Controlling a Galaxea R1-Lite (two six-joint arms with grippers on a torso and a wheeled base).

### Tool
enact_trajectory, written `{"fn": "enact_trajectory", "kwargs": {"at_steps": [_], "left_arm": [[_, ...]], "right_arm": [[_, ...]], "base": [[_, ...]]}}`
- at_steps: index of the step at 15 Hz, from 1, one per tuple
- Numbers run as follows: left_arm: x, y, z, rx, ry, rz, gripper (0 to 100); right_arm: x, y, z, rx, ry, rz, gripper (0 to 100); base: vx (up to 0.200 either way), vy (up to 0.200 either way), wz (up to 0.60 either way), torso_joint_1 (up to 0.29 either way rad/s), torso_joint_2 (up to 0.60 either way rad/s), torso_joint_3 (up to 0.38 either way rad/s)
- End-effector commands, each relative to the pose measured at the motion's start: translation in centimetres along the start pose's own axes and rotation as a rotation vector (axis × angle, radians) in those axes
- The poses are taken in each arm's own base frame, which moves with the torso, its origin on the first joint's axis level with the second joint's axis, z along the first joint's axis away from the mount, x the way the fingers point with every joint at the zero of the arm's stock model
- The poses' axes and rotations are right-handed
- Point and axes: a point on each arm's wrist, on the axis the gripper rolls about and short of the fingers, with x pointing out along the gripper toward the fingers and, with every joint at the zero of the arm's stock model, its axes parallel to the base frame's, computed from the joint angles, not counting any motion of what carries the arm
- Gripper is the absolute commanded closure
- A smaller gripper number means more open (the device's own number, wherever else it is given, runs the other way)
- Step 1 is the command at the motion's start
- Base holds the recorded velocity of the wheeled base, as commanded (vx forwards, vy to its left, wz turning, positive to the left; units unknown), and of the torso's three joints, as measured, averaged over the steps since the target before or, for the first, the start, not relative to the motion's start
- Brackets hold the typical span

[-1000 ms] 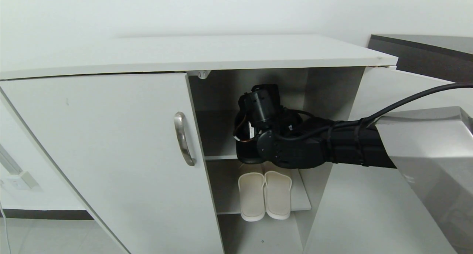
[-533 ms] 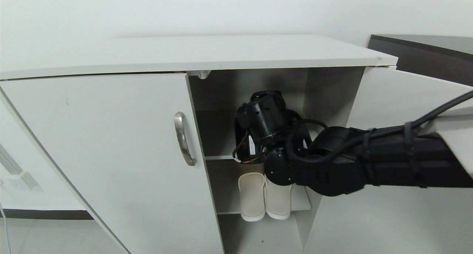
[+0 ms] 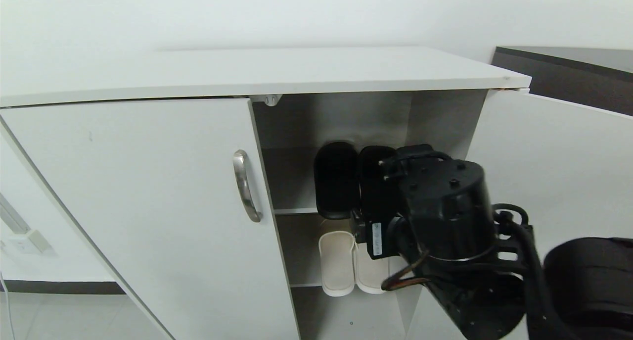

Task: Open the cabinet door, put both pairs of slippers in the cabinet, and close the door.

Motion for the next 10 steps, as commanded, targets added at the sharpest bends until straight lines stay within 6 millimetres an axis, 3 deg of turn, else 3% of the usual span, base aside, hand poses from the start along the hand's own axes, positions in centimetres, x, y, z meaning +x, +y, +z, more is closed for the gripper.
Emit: {"fn": "enact_trajectory", "kwargs": {"at_steps": [1, 3, 10], "left_arm": [[0.0, 0.0, 0.0, 0.000, 0.000, 0.000, 100], [0.0, 0.0, 0.0, 0.000, 0.001, 0.000, 100], [0.0, 0.0, 0.0, -0.001, 0.001, -0.001, 100]], "right_arm": [[-2.7, -1.7, 0.0, 0.022, -0.036, 0.045, 100], [-3.8, -1.8, 0.0, 0.000, -0.046, 0.090, 100], [-3.7, -1.5, -0.8, -0.027, -0.026, 0.097, 100]], "base": [[0.000, 0.000, 0.00, 0.000, 0.00, 0.000], [0.000, 0.000, 0.00, 0.000, 0.00, 0.000], [0.000, 0.000, 0.00, 0.000, 0.00, 0.000]]}}
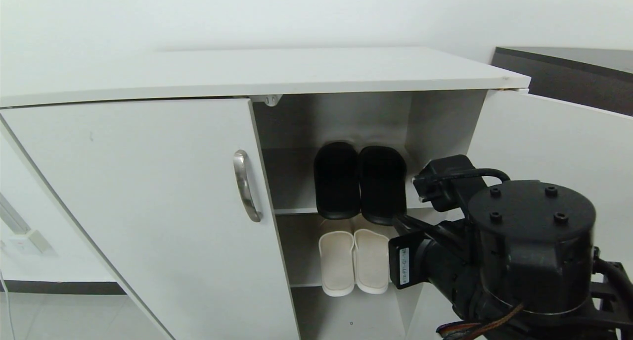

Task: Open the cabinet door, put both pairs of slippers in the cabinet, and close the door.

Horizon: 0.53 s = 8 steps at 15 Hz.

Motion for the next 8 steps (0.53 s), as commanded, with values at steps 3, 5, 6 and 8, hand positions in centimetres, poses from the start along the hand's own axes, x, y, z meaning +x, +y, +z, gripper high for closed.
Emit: {"fn": "enact_trajectory", "kwargs": {"at_steps": [3, 5, 6, 8], "left_arm": [[0.01, 0.00, 0.00, 0.000, 0.001, 0.000, 100], [0.01, 0.00, 0.00, 0.000, 0.001, 0.000, 100], [0.01, 0.00, 0.00, 0.000, 0.001, 0.000, 100], [0.01, 0.00, 0.00, 0.000, 0.001, 0.000, 100]], "right_arm": [[-0.15, 0.24, -0.26, -0.007, 0.006, 0.009, 100], [-0.24, 0.28, -0.49, -0.014, 0.012, 0.013, 100], [-0.14, 0.38, -0.69, -0.019, 0.017, 0.012, 100], [0.00, 0.45, -1.00, -0.026, 0.025, 0.010, 100]], "base": [[0.000, 0.000, 0.00, 0.000, 0.00, 0.000], [-0.100, 0.000, 0.00, 0.001, 0.00, 0.004], [-0.200, 0.000, 0.00, -0.012, 0.01, 0.002], [-0.200, 0.000, 0.00, 0.010, 0.00, 0.000]]}}
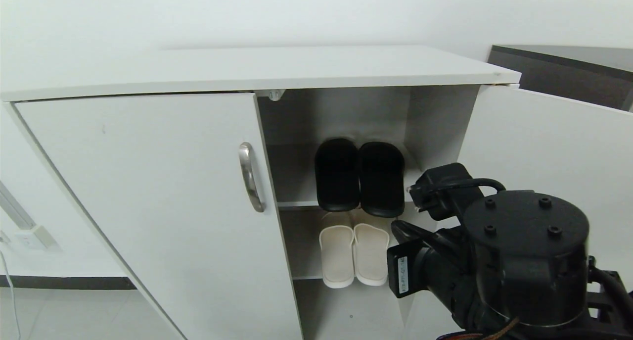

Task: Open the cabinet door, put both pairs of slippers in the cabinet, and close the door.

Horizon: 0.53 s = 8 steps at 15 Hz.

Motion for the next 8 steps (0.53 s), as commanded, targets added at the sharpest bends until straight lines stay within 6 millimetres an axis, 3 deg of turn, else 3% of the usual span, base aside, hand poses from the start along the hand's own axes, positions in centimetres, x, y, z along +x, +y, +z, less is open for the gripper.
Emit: {"fn": "enact_trajectory", "kwargs": {"at_steps": [1, 8], "left_arm": [[0.01, 0.00, 0.00, -0.001, 0.001, 0.001, 100], [0.01, 0.00, 0.00, -0.001, 0.001, 0.001, 100]], "right_arm": [[0.31, 0.23, -0.44, -0.010, 0.013, 0.000, 100], [1.04, 0.63, -1.39, -0.025, 0.040, -0.007, 100]], "base": [[-0.200, 0.000, 0.00, -0.002, 0.00, 0.002], [-0.200, 0.000, 0.00, -0.001, 0.00, 0.006]]}}
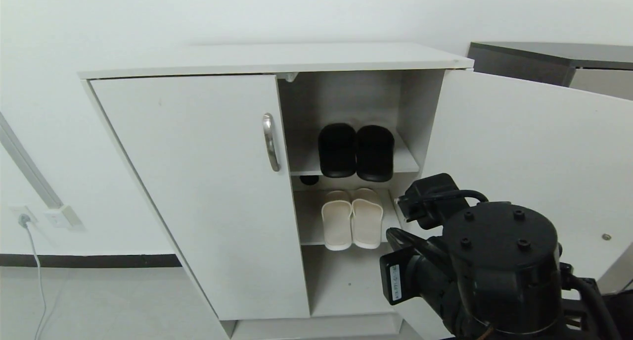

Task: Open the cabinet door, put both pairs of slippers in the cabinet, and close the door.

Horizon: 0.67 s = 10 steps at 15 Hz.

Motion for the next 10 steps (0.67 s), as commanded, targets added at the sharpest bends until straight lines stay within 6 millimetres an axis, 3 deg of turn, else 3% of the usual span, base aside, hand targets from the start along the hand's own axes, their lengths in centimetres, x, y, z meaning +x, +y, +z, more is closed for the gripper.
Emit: {"fn": "enact_trajectory", "kwargs": {"at_steps": [1, 6, 8, 9, 10], "left_arm": [[0.0, 0.0, 0.0, 0.000, 0.001, 0.001, 100], [0.0, 0.0, 0.0, 0.000, 0.001, -0.001, 100], [0.0, 0.0, 0.0, 0.002, 0.001, -0.002, 100], [0.0, 0.0, 0.0, 0.002, 0.001, -0.002, 100], [0.0, 0.0, 0.0, 0.002, 0.001, -0.002, 100]], "right_arm": [[0.4, 0.2, -0.4, -0.011, 0.013, -0.005, 100], [1.0, 0.1, -0.8, -0.001, 0.043, 0.051, 100], [3.7, -0.5, -0.9, 0.032, 0.054, 0.137, 100], [3.7, -0.5, -0.9, 0.032, 0.054, 0.137, 100], [6.2, -0.9, -0.4, 0.085, -0.003, 0.171, 100]], "base": [[-0.200, 0.000, 0.00, -0.002, 0.01, 0.007], [-0.200, 0.000, 0.00, 0.003, 0.00, 0.001], [-0.200, 0.000, 0.00, 0.002, 0.00, 0.000], [-0.200, 0.000, 0.00, 0.002, 0.01, -0.002], [-0.200, 0.000, 0.00, 0.007, 0.00, -0.002]]}}
